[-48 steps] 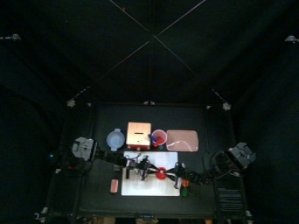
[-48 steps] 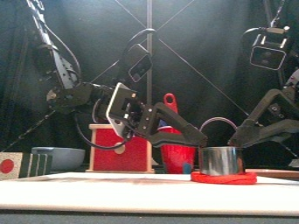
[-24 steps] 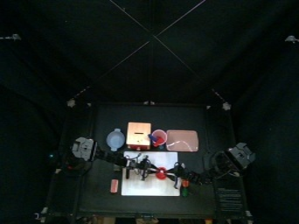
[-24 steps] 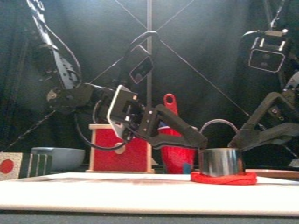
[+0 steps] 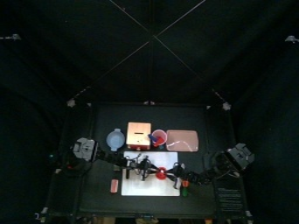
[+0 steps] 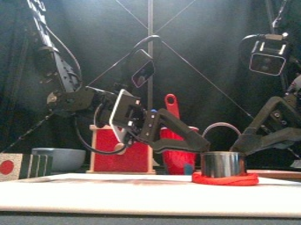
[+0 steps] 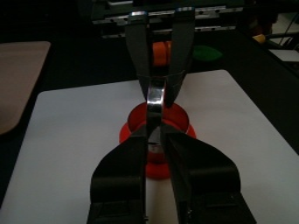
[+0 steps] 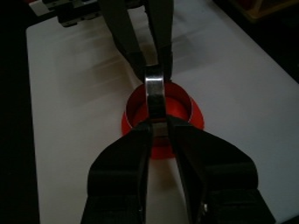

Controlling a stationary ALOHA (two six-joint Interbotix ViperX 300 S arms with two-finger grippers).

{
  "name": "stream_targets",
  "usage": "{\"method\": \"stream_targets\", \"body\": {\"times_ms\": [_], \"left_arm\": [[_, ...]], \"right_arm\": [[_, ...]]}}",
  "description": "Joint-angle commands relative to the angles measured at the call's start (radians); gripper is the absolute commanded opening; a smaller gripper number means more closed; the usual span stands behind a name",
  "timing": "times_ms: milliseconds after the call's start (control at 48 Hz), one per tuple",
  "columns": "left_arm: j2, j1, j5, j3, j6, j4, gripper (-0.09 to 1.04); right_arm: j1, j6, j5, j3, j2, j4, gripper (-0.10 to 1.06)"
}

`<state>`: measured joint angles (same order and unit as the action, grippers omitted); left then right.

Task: Get the cutter from the drawer then cut the dough then place the extra dough in the bowl
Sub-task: Cut the dough

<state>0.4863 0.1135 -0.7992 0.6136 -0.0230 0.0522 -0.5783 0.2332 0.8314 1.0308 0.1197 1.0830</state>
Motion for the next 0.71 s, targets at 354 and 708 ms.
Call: {"method": "stream_targets", "body": {"times_ms": [354,708], "left_arm": [[0.025,0.003,0.009,0.026,-0.002,-0.037,0.51],[0.028,0.002,0.06,0.025,0.0,-0.049,0.51]], "right_arm": [[0.015,0.0,-0.038,-0.012,0.009,0.005,0.62],[0.037,-0.002,-0.048,-0.009,0.005,-0.002,0.62]]}}
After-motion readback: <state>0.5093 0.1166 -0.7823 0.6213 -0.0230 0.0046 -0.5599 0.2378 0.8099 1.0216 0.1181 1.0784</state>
